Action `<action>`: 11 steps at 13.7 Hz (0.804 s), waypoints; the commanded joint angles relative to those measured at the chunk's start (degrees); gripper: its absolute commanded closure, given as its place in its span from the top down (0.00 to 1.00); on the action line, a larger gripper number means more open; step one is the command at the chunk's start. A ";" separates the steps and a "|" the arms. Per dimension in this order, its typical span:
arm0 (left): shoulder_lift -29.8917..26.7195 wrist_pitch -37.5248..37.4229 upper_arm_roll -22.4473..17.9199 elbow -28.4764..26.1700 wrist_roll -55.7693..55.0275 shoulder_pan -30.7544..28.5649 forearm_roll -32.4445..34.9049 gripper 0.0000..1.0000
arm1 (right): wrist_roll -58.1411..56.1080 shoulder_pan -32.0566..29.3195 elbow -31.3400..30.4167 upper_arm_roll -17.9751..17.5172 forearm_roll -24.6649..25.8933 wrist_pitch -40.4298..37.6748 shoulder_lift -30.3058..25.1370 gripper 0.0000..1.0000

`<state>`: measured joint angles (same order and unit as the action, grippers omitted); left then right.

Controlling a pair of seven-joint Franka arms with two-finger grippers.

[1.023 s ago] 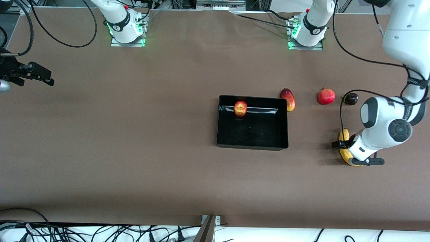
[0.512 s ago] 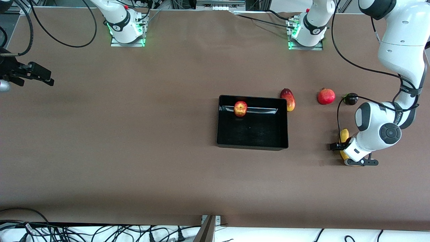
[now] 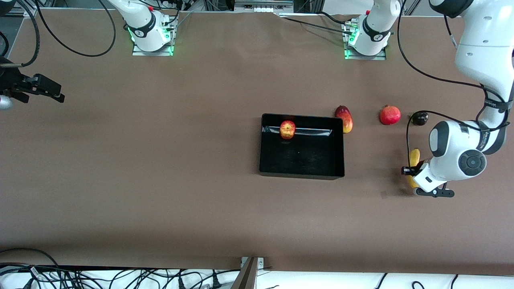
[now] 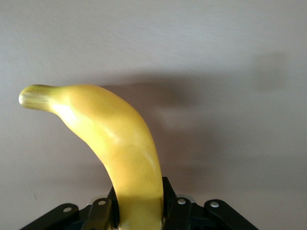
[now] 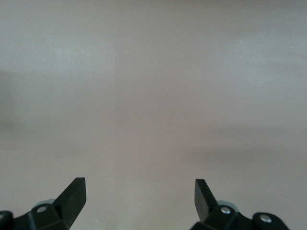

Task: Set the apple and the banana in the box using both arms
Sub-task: 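Carry the banana over the black box with the left gripper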

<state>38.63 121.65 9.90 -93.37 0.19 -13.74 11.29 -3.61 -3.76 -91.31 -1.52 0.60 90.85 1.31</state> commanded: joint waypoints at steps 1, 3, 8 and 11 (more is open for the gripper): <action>-7.77 -11.49 2.30 0.55 -3.77 3.45 -6.35 0.00 | 0.27 0.25 0.87 0.20 0.28 -0.23 0.10 1.00; -8.83 -14.15 6.17 2.57 -12.71 5.20 -6.71 0.00 | 0.27 0.25 0.87 0.20 0.28 -0.23 0.10 1.00; -6.39 -11.89 10.12 3.10 -36.62 16.19 -9.35 0.00 | 0.27 0.25 0.87 0.20 0.19 -0.23 0.10 1.00; -3.92 -8.20 11.72 2.93 -43.34 19.63 -8.65 0.00 | 0.27 0.25 0.87 0.20 0.19 -0.23 0.10 1.00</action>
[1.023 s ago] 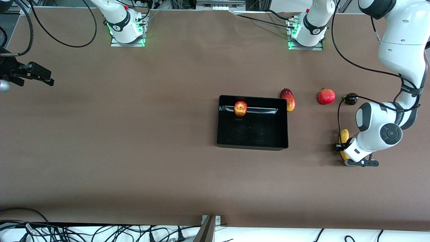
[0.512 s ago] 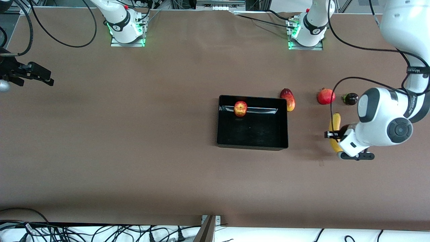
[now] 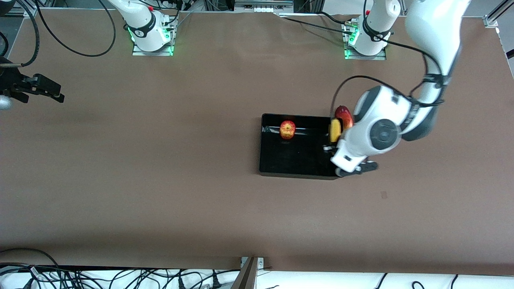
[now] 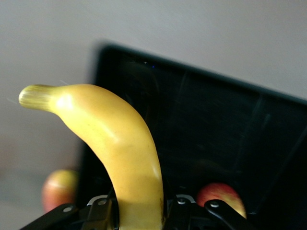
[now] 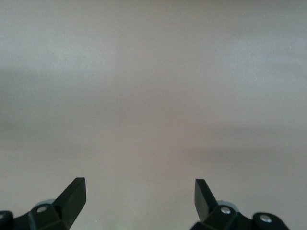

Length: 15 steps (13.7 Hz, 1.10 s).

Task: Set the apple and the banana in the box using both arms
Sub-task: 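Carry the banana over the black box with the left gripper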

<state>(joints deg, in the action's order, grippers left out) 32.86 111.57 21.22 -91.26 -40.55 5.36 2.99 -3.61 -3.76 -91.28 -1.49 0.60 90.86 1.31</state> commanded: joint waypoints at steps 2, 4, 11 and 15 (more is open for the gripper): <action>3.61 4.26 1.27 0.21 -2.96 0.87 -0.26 0.00 | 0.27 0.25 0.84 0.17 0.11 -0.24 0.10 1.00; 4.93 5.24 1.28 0.30 -3.13 0.96 -0.17 0.00 | 0.27 0.25 0.84 0.17 0.11 -0.24 0.10 1.00; 9.33 9.10 1.19 0.12 -4.54 1.05 2.02 0.00 | 0.36 0.16 0.84 0.26 0.02 -0.24 0.18 1.00; 11.09 11.03 1.19 0.12 -4.71 0.96 3.95 0.00 | 0.36 0.16 0.84 0.26 -0.07 -0.24 0.10 1.00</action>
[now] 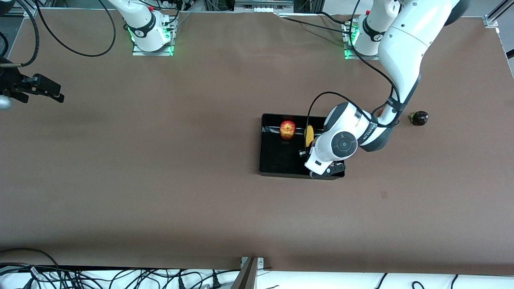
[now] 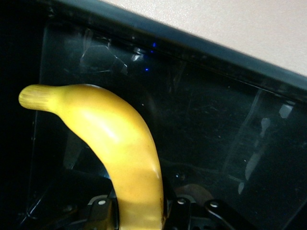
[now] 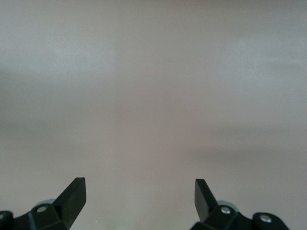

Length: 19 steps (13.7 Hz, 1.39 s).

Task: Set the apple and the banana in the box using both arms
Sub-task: 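Lower the banana into the box and open the left gripper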

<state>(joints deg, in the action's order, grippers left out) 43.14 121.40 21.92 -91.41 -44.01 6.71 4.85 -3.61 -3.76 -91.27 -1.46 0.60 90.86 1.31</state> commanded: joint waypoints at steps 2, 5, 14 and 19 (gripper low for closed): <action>1.50 1.47 0.41 0.27 -1.26 -0.38 2.62 0.00 | 0.35 0.16 0.83 0.23 -0.07 -0.24 0.18 1.00; 2.56 2.44 0.05 0.27 -1.26 -0.46 3.49 0.00 | 0.35 0.16 0.83 0.23 -0.07 -0.24 0.18 1.00; 1.16 -0.79 0.32 1.06 -2.74 -0.73 4.73 1.00 | 0.35 0.16 0.83 0.23 -0.07 -0.24 0.18 1.00; -6.65 -17.57 3.03 6.94 -3.19 -2.83 3.85 1.00 | 0.35 0.16 0.83 0.23 -0.16 -0.24 0.18 1.00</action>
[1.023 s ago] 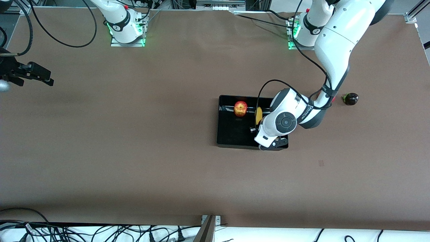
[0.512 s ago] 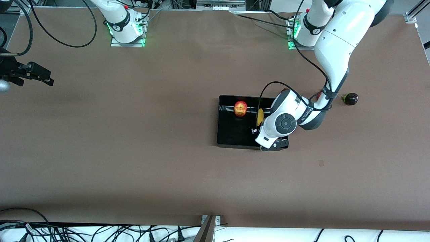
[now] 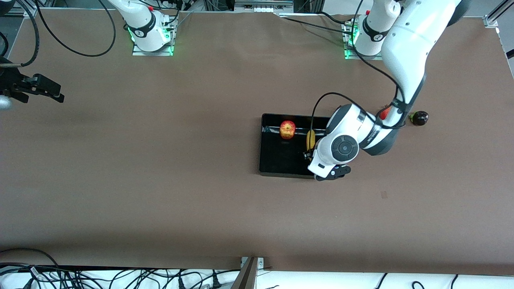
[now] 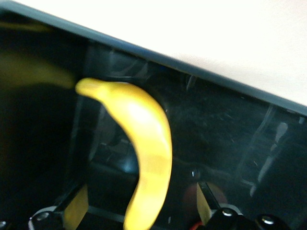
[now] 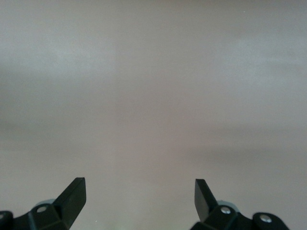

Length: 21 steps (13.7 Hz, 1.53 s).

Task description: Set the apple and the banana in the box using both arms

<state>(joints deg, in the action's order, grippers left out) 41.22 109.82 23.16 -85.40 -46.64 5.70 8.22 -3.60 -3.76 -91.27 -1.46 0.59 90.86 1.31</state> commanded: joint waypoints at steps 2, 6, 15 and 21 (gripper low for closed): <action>-8.67 -10.66 2.07 2.69 1.80 -3.76 0.31 1.00 | 0.34 0.16 0.83 0.23 -0.16 -0.24 0.18 1.00; -15.45 -14.45 1.72 3.57 8.74 -8.59 -2.67 1.00 | 0.34 0.16 0.83 0.31 -0.16 -0.24 0.18 1.00; -30.91 -24.13 -3.98 2.43 32.11 -19.15 -6.02 1.00 | 0.34 0.07 0.83 0.31 -0.16 -0.24 0.18 1.00; -37.08 -27.65 -6.81 1.99 41.71 -20.29 -5.93 1.00 | 0.34 0.07 0.83 0.31 -0.16 -0.24 0.18 1.00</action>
<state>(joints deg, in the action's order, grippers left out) 6.94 82.34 16.71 -81.35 -8.45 -13.78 3.52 -3.58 -3.77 -91.21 -1.35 0.59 90.86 1.32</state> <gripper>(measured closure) 0.000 0.000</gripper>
